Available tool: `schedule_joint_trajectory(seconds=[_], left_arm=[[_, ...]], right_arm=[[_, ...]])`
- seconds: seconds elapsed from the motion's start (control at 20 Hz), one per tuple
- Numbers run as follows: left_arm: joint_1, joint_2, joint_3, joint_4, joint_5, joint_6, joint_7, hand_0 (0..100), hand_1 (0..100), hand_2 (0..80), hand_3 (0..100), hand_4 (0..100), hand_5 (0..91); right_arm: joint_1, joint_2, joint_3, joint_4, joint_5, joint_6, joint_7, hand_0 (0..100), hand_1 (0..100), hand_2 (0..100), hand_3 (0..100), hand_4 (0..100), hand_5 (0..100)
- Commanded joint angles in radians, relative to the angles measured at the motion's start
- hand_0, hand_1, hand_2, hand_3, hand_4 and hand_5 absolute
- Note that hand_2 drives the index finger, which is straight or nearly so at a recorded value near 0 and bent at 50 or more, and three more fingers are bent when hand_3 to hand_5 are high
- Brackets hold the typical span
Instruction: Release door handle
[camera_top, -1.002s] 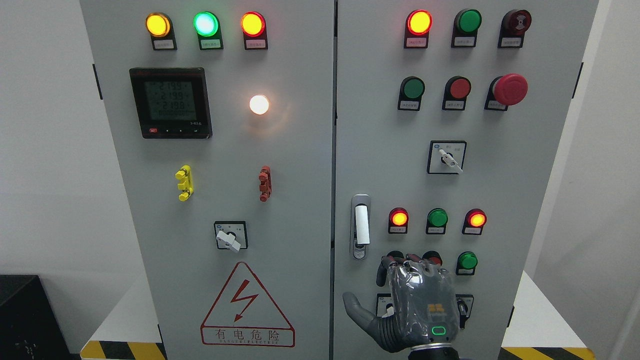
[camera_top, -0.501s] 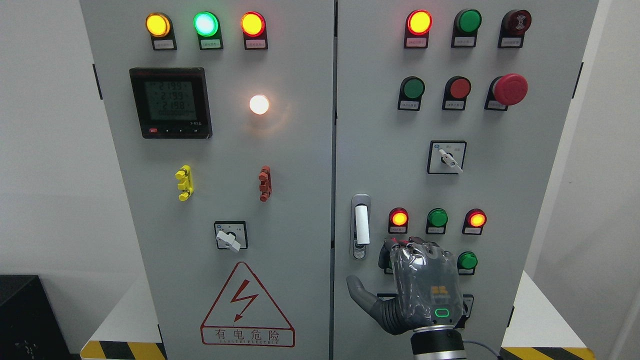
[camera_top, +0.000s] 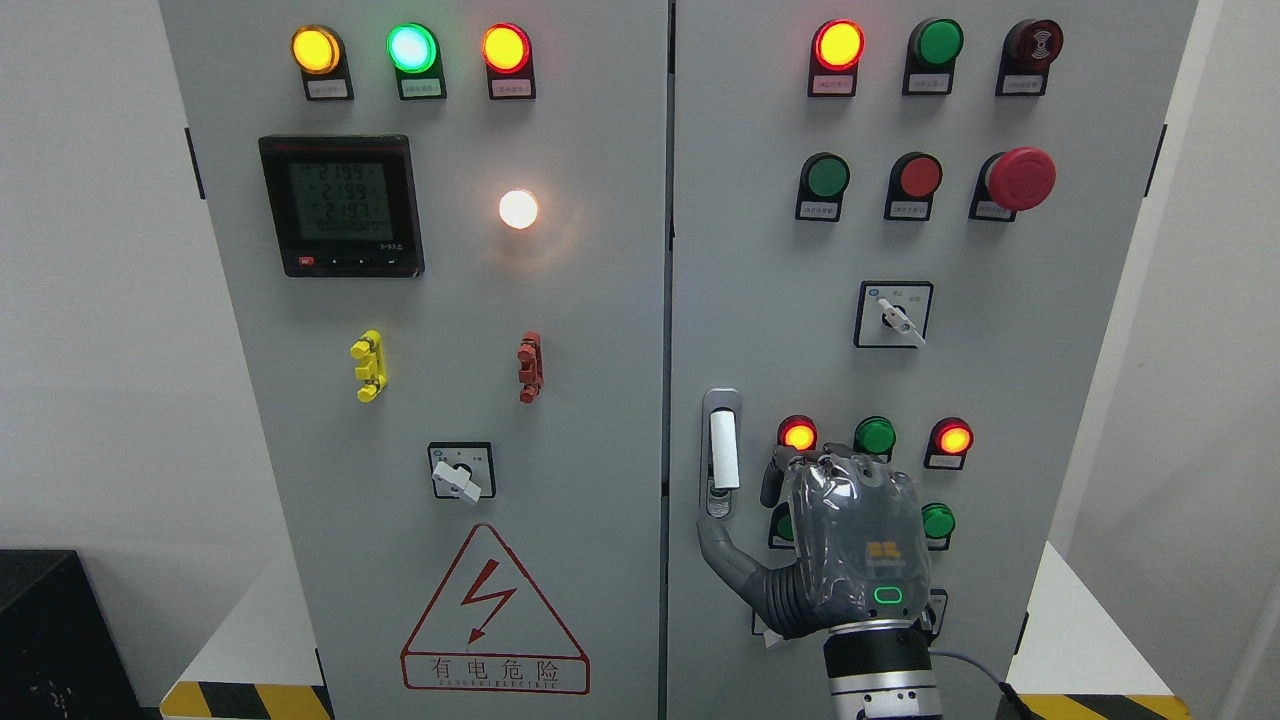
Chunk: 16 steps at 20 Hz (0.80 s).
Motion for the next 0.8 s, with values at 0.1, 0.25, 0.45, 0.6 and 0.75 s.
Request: schedule_joint_trajectory(seconds=[0.1,0.25,0.45,0.6,0.75], left_arm=[[0.000,0.000,0.000,0.000,0.000,-0.001,-0.001,0,0,4.6,11,0,0.0],[0.000,0.000,0.000,0.000,0.000,-0.001,-0.001,0,0,4.6,11,0,0.0],[0.000,0.000,0.000,0.000,0.000,-0.001,-0.001,0,0,4.6,11,0,0.0],[0.000,0.000,0.000,0.000,0.000,0.001,-0.001,0,0,4.6,11,0,0.0],[0.000,0.000,0.000,0.000,0.000,0.001,-0.001,0,0,4.5,11,0,0.0]], right_arm=[[-0.017,0.000,-0.002,0.032,0.000,0.000,0.000,11,45,72,97,78,70],[-0.022,0.000,-0.004,0.043,0.000,0.000,0.000,12,44,73,97,78,70],[-0.031,0.000,-0.004,0.048,0.000,0.002,0.000,12,44,73,97,78,71],[-0.031,0.001,-0.005,0.051,0.000,0.002,0.000,12,44,73,98,78,71],[-0.032,0.001,-0.008,0.057,0.000,0.003,0.000,13,44,73,98,78,71]])
